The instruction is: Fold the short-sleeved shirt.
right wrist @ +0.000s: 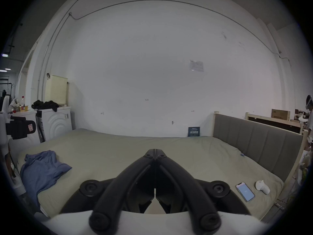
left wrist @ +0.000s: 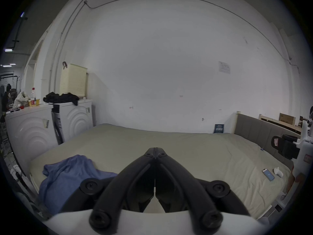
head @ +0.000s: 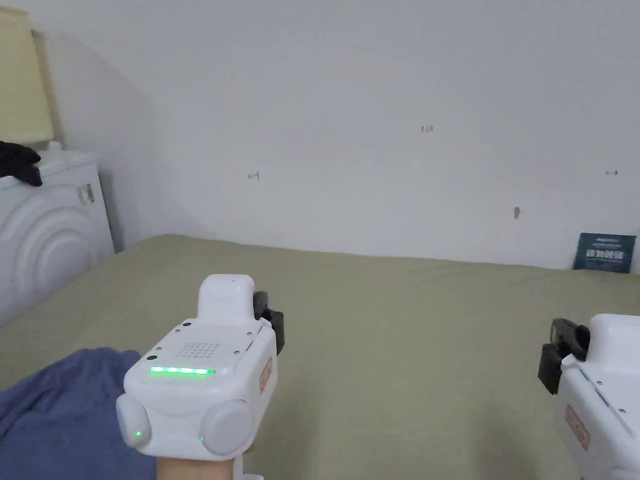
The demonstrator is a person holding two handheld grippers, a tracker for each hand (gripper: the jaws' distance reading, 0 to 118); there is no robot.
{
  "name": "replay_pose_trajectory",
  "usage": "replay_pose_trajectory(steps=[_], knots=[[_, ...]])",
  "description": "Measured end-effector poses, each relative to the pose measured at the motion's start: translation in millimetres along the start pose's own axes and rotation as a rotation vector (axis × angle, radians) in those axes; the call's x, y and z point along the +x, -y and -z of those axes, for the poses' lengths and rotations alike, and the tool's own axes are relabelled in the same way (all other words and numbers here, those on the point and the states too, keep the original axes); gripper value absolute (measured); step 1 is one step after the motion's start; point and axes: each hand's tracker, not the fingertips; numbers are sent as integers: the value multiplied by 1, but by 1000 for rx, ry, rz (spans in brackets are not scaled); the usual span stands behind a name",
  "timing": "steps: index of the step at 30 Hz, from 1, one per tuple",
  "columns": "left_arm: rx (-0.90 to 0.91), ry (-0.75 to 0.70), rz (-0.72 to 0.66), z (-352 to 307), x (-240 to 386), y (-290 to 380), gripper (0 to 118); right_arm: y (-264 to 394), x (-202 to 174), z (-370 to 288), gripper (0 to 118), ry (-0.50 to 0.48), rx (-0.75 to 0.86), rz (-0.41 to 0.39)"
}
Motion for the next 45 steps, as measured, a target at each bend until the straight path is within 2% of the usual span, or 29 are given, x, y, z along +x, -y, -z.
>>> replay_pose_trajectory(steps=[13, 19, 25, 31, 40, 45], knots=[[-44, -378, -29, -64, -135, 10, 0, 19, -149, 36, 1, -362, -61, 19], [-76, -495, -39, -98, -193, 6, 0, 27, -197, 45, 1, -467, -86, 14], [-108, -520, -61, -100, -207, 11, 0, 36, -211, 54, 1, -493, -113, -3], [-193, -482, -46, -63, -219, 24, 0, 47, -209, 65, 1, -494, -153, -8], [-448, -401, -77, 68, -254, 70, 0, 85, -208, 80, 1, -489, -261, -28], [-652, -269, -181, 138, -280, 108, 0, 107, -206, 91, 1, -478, -318, -34]])
